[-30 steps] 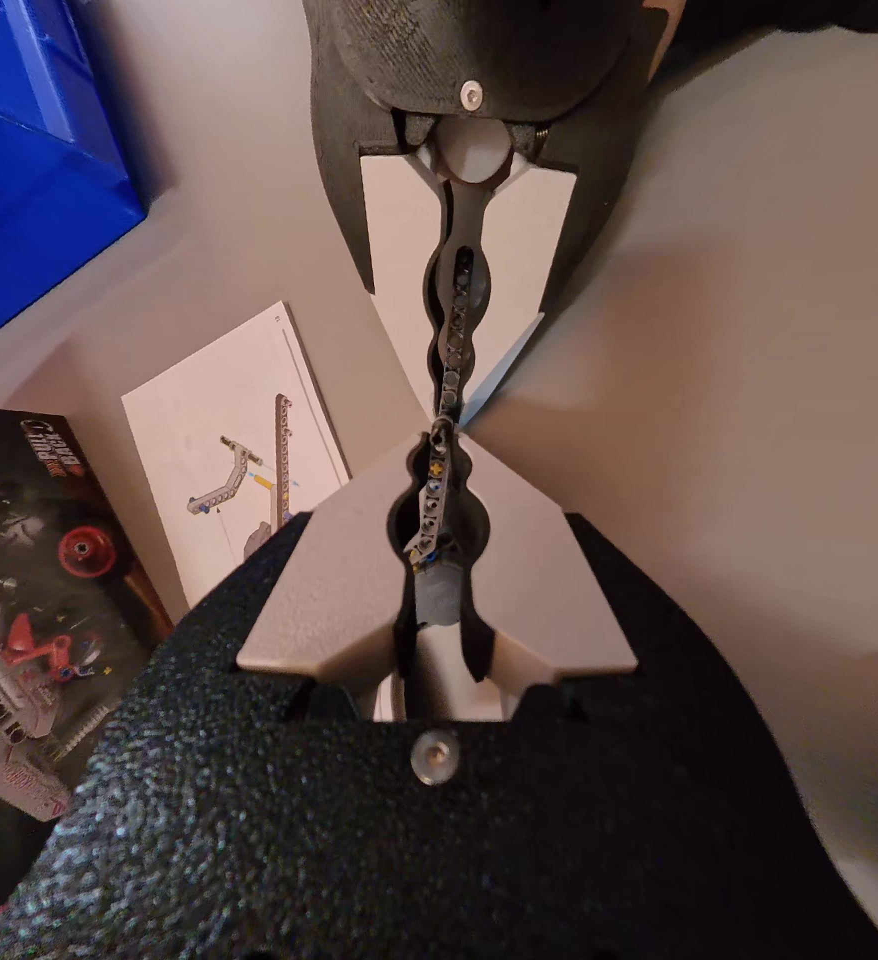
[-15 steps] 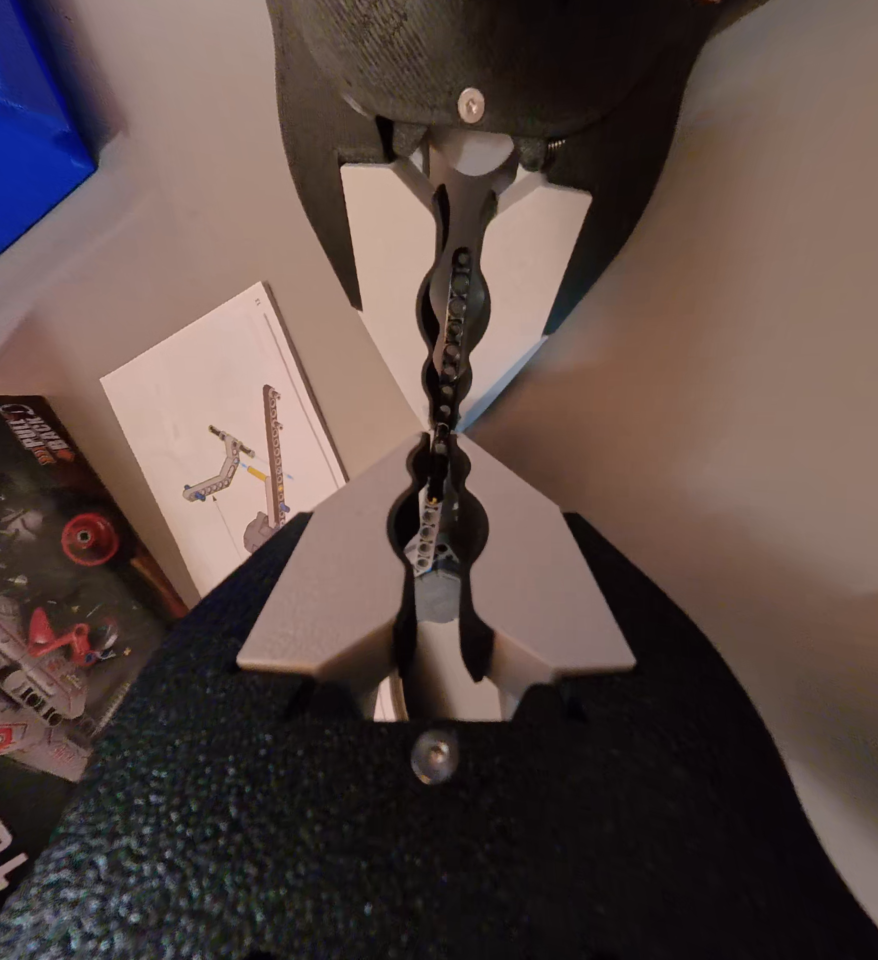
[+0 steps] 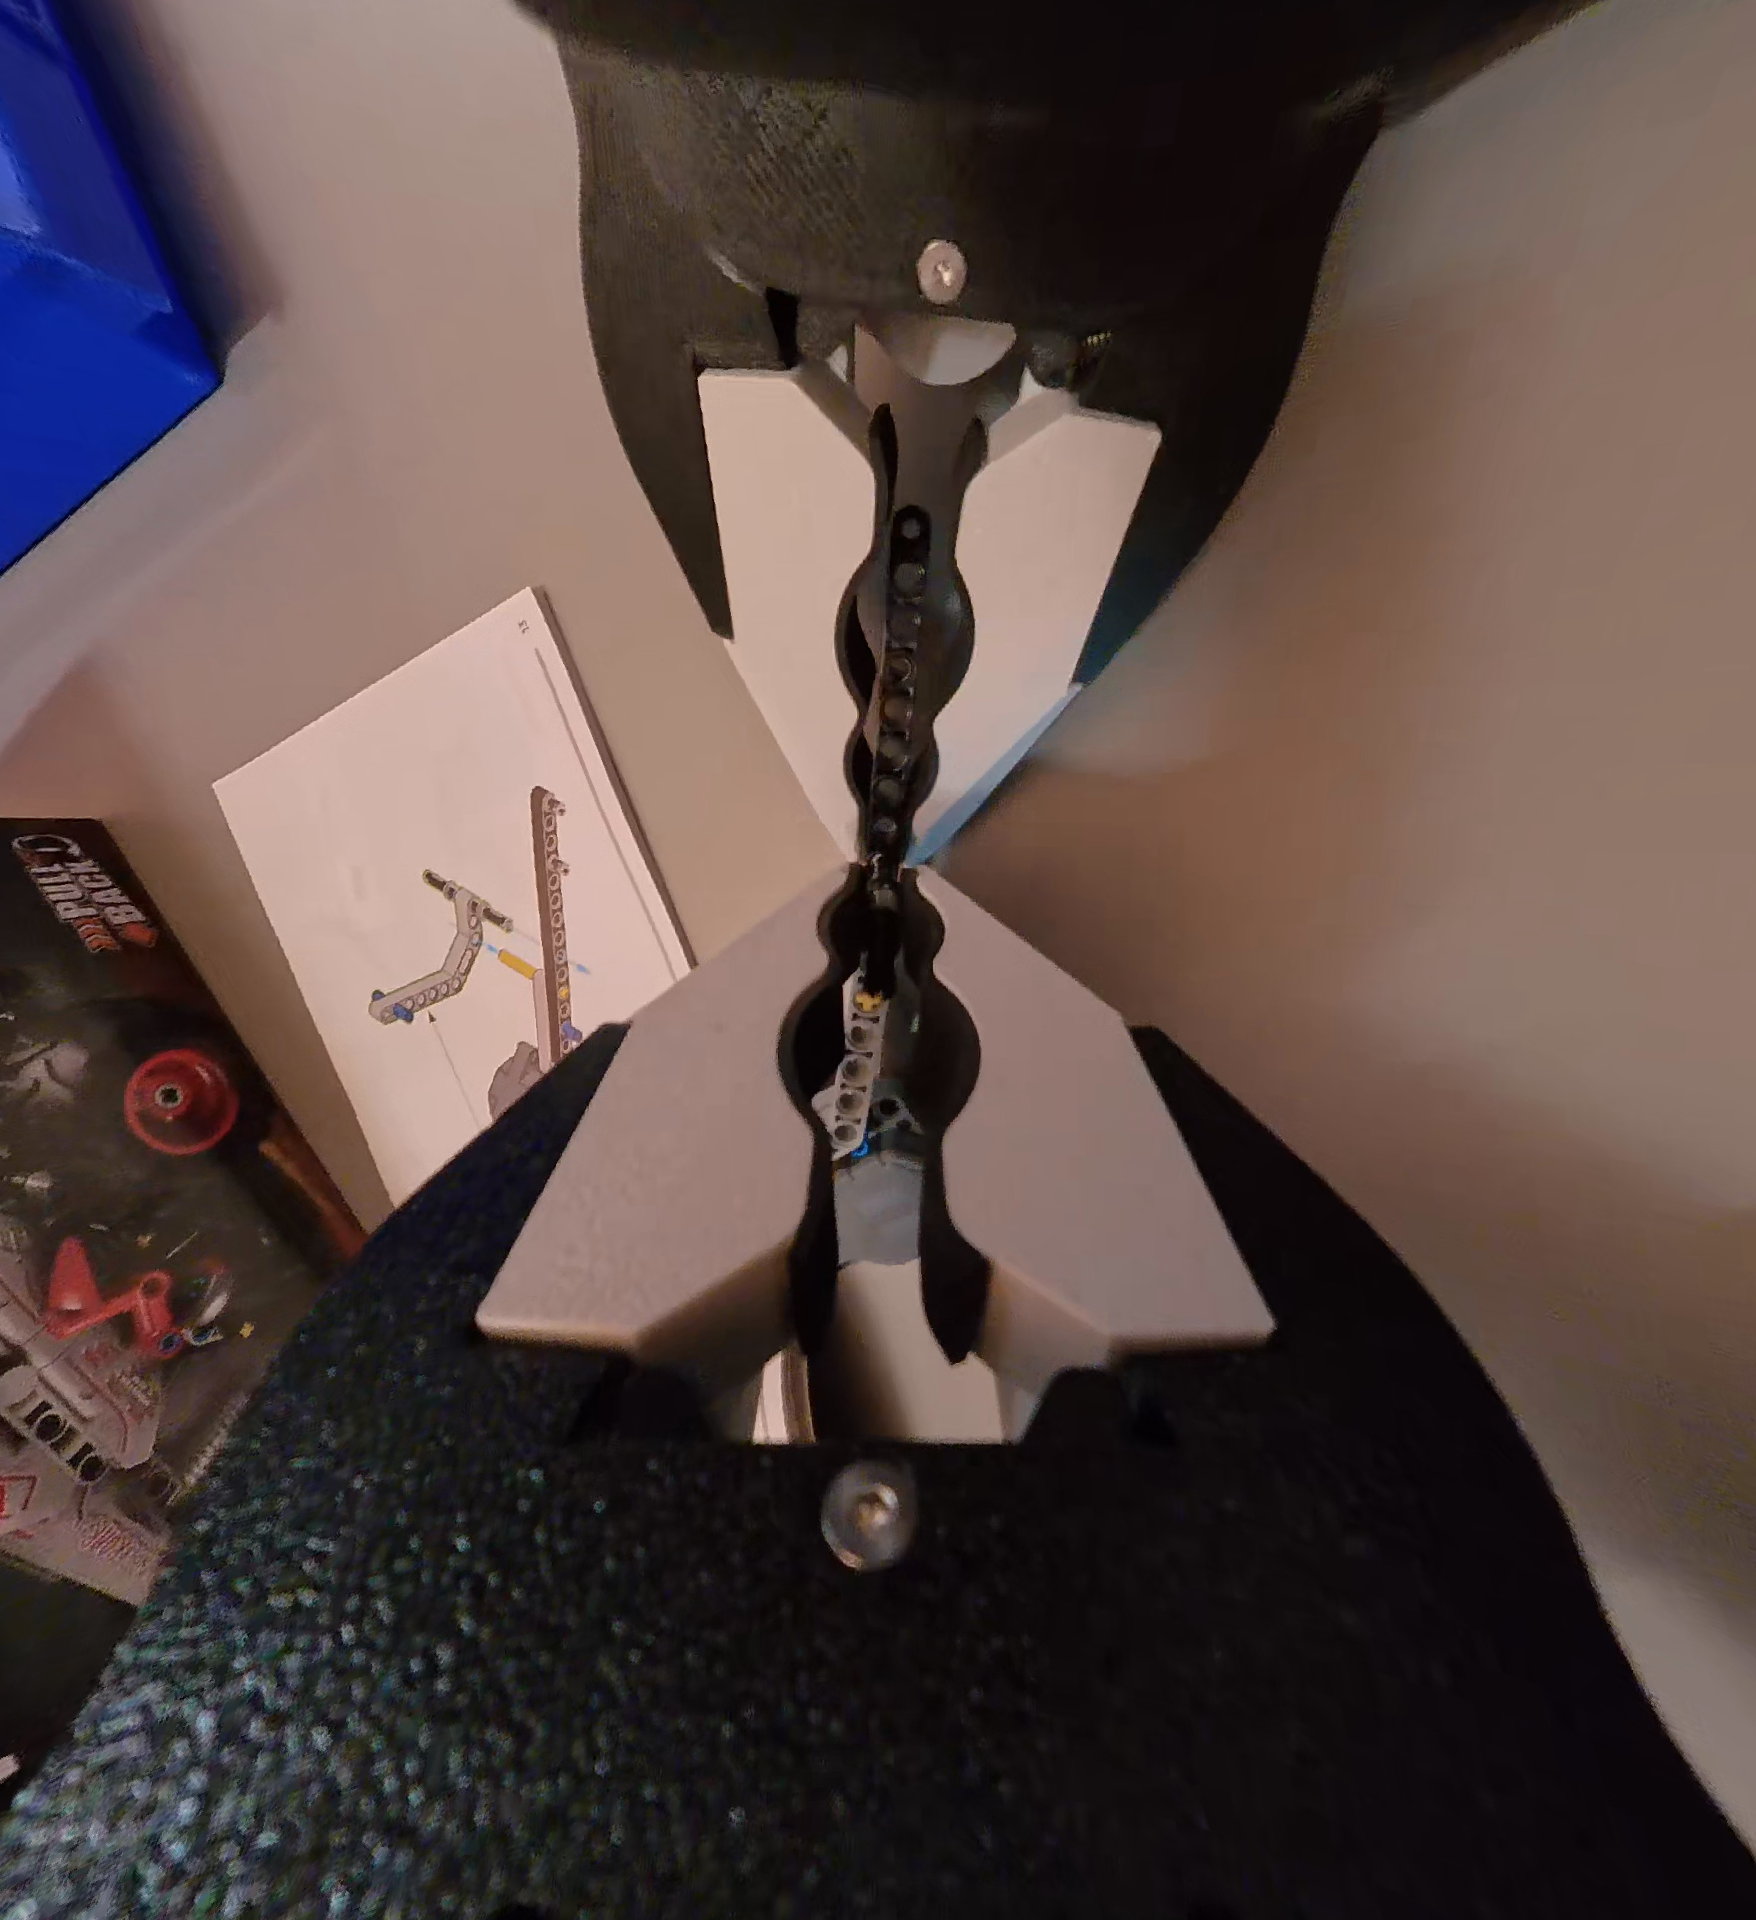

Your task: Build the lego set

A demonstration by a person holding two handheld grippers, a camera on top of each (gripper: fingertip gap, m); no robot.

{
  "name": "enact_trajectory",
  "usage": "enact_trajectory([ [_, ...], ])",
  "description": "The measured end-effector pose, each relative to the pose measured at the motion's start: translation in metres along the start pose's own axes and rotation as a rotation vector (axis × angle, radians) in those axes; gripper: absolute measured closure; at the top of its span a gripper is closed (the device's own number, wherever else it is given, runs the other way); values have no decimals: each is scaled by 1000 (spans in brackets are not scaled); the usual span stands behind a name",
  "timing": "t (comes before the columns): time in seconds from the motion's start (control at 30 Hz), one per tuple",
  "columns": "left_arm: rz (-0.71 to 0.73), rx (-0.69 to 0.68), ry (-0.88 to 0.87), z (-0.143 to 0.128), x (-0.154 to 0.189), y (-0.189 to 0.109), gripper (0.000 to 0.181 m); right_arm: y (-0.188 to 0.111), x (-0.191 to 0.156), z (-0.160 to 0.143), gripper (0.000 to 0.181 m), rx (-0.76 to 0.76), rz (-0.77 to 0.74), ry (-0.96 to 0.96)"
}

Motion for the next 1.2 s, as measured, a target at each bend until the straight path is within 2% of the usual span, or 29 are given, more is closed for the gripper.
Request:
enact_trajectory([
  [0.03, 0, 6, 2, 0, 0, 0, 178, 0, -1, 0, 177, 1, 6, -1],
  [0.27, 35, 13, -8, -3, -2, -3, 178, 0, 1, 4, 178, 20, -6, 4],
  [0.47, -13, 80, -152, -4, -2, -2, 178, 1, 0, 3, 177, 13, 9, -1],
  [0.63, -45, 186, 4, -6, 0, -4, 179, 0, -2, 4, 177, 23, 21, -6],
  [0.83, -51, 320, -135, -8, -5, -8, 178, -2, 2, 7, 177, 48, 13, 23],
  [0.9, -30, 280, -127, -9, -5, -8, 172, -2, 2, 7, 177, 50, 15, 26],
  [1.03, 45, 79, -52, -11, -3, -11, 166, -2, 2, 7, 177, 50, 14, 25],
  [1.2, 97, -77, 21, -5, -1, -9, 174, -2, 2, 7, 177, 51, 11, 25],
])
Point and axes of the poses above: each gripper's, where its closed fingertips meet, y out along the fingers, z out of its top, x = y × z across the jaws, the point moved 4 cm from there along -y, back along the fingers, and after that the axes turned 9 degrees about -z, right-handed, at the moved point
